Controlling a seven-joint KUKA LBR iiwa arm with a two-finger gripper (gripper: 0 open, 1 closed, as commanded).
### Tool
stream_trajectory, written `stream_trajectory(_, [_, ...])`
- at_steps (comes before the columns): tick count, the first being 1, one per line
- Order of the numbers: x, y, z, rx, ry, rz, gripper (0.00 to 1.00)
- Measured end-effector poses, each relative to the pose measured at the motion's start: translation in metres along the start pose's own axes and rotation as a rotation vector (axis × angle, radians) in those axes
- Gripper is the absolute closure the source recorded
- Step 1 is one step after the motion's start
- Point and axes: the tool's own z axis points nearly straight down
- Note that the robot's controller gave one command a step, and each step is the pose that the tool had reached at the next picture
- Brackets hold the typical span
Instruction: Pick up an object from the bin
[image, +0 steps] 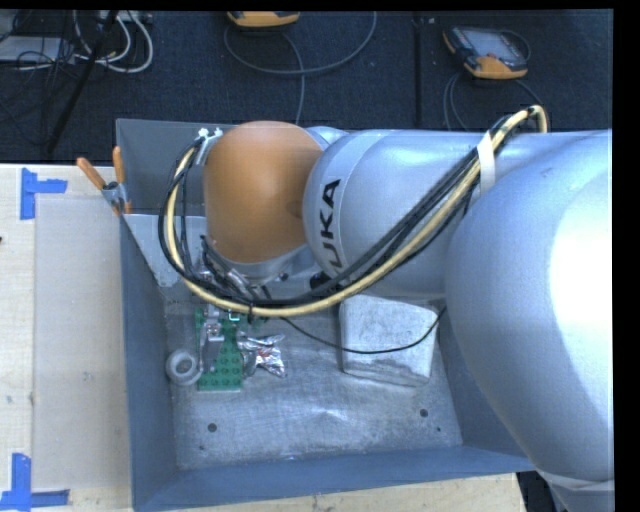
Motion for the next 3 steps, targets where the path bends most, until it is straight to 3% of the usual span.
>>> stream_trajectory(1, [-0.007, -0.057, 0.093, -0.010, -0.017, -0.231, 0.00])
stream_trajectory(2, [-0.006, -0.056, 0.091, -0.009, -0.009, -0.230, 1.00])
stream_trajectory(3, [-0.031, -0.064, -0.036, 0.001, -0.014, -0.743, 1.00])
